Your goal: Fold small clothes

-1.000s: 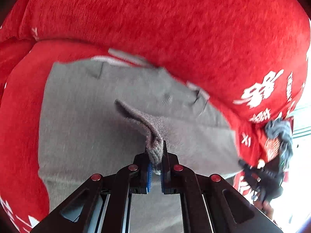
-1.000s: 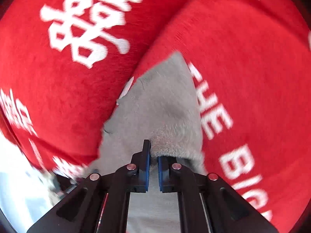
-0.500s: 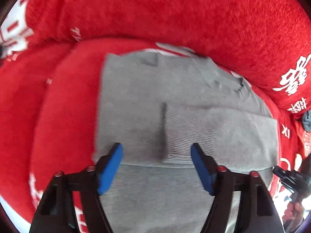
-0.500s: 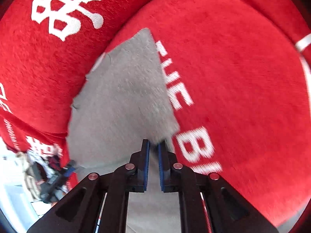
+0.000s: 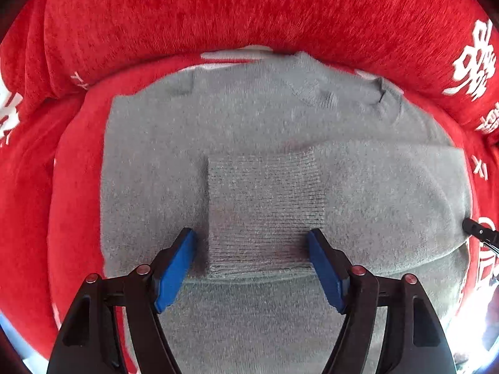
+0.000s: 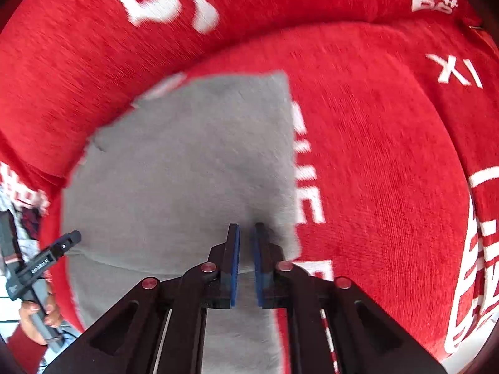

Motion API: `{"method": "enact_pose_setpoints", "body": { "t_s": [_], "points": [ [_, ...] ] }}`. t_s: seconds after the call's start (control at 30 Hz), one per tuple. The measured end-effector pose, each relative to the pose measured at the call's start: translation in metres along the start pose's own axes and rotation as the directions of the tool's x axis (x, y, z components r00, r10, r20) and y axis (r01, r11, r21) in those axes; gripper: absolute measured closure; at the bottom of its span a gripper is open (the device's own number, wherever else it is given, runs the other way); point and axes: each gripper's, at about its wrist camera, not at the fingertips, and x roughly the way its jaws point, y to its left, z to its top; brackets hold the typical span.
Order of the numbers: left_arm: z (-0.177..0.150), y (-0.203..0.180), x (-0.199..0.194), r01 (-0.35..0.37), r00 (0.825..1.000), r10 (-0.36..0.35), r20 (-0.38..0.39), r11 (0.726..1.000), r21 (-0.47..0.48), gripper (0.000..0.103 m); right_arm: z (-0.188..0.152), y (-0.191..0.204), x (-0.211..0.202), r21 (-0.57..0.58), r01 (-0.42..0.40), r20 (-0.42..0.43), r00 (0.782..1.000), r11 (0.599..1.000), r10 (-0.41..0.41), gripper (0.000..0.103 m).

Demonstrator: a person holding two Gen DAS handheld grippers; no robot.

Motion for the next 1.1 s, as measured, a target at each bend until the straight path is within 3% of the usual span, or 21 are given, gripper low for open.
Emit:
{"method": "enact_pose_setpoints", "body": {
  "t_s": [0.13,0.23,0.47,0.67,0.77,0.8,0.87,0.93,1.1],
  "points": [
    [-0.005,0.011,-0.010,-0.012,1.000,0.012,-0.029,1.000,-0.007,0.028,-0.007,-0.018,-0.016,0.076,-0.046,-0.007,0.999,0.996,0.047,0.102],
    [-0.009,0.022,-0.019,-0.039,0.998,0.037,-0.053,0.999,-0.031,0.028,-0.014,-0.020,-0.026,0.104,-0.064,-0.018,0.998,0.992,0.067,0.097],
    [-0.031,0.040,-0.026,-0.103,0.988,0.095,-0.120,0.993,-0.065,0.028,-0.040,-0.022,-0.041,0.153,-0.089,-0.060,0.993,0.984,0.099,0.096],
    [-0.057,0.037,-0.043,-0.101,0.986,0.090,-0.143,0.992,-0.075,0.028,-0.061,-0.022,-0.042,0.203,-0.112,-0.108,0.985,0.973,0.136,0.094],
    [-0.073,0.033,-0.052,-0.076,0.984,0.058,-0.169,0.992,-0.098,0.028,-0.069,-0.020,-0.041,0.221,-0.130,-0.120,0.980,0.967,0.159,0.086],
    [-0.077,0.033,-0.055,-0.066,0.985,0.048,-0.166,0.992,-0.107,0.022,-0.070,-0.019,-0.040,0.225,-0.135,-0.125,0.978,0.965,0.166,0.081],
    [-0.086,0.029,-0.060,-0.062,0.986,0.044,-0.158,0.992,-0.111,0.000,-0.074,-0.016,-0.039,0.225,-0.143,-0.135,0.975,0.964,0.176,0.071],
    [-0.095,0.024,-0.066,-0.057,0.988,0.042,-0.151,0.993,-0.101,0.000,-0.075,-0.013,-0.037,0.217,-0.146,-0.145,0.973,0.965,0.180,0.062],
    [-0.099,0.019,-0.058,-0.094,0.978,0.078,-0.195,0.992,-0.078,0.000,-0.079,-0.010,-0.033,0.206,-0.144,-0.171,0.968,0.968,0.181,0.061]
  ]
}}
